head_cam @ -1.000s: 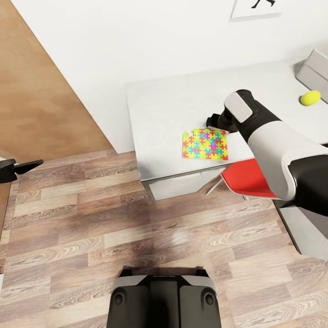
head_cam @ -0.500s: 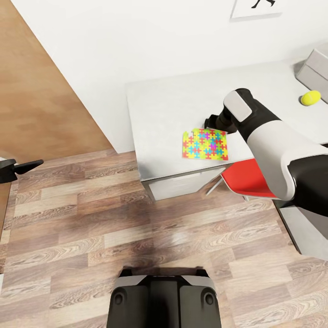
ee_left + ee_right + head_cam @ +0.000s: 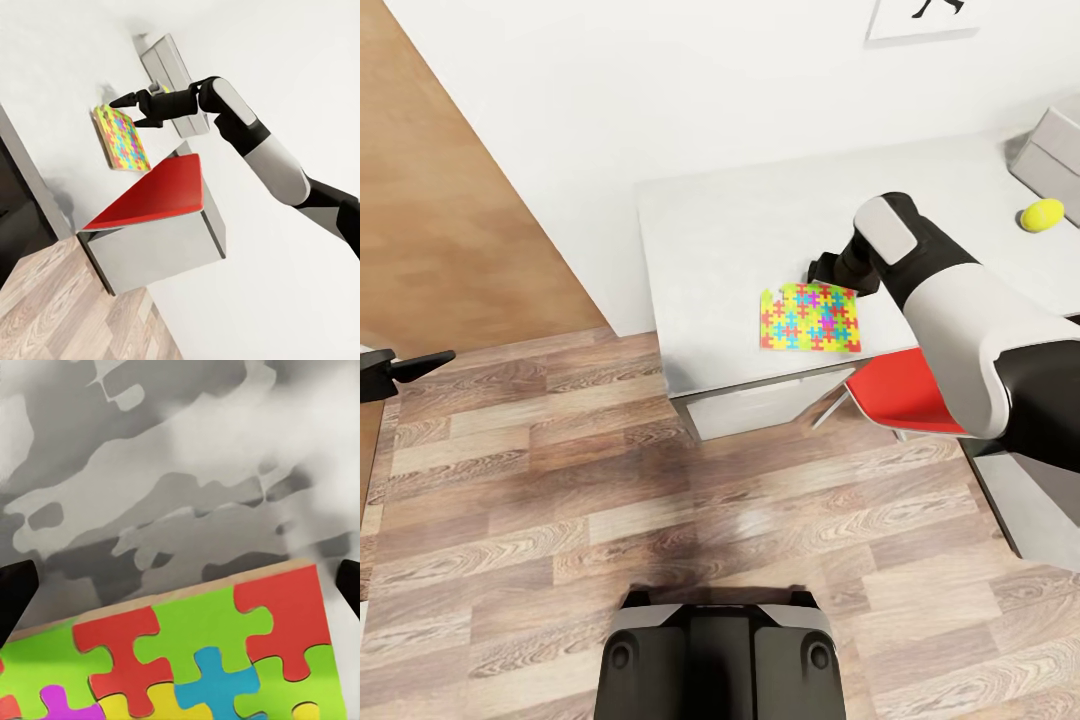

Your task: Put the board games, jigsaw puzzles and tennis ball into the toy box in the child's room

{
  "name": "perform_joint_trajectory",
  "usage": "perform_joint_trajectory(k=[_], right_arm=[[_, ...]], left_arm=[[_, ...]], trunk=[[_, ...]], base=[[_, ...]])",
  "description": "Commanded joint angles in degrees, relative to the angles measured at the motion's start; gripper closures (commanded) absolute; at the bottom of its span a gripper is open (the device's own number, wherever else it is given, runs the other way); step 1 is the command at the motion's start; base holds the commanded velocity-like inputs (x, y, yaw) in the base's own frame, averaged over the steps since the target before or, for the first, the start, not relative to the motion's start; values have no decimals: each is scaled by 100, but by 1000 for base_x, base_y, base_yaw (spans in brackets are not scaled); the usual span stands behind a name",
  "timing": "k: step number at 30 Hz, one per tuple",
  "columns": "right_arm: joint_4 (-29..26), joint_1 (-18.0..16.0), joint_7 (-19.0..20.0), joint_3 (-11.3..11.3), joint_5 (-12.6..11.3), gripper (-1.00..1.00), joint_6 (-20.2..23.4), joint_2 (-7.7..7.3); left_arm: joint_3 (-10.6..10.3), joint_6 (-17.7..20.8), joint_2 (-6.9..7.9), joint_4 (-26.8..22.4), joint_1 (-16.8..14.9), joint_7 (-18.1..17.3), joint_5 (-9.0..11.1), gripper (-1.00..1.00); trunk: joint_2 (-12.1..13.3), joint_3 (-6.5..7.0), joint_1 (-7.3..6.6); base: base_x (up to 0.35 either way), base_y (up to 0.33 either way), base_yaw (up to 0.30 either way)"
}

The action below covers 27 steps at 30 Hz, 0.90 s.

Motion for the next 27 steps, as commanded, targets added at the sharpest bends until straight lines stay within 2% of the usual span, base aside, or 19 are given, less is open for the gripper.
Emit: perform_joint_trajectory(k=[1, 27], right_arm=[[432, 0, -39, -10, -249, -100, -25, -3], [424, -64, -48, -108, -249, -100, 457, 6]], left_arm=[[-3, 61, 2, 0, -4, -22, -4, -100], [-20, 61, 2, 0, -4, -22, -8, -100]], trunk=[[-6, -7, 5], [-6, -7, 5]], base=[[0, 0, 0], [0, 0, 0]])
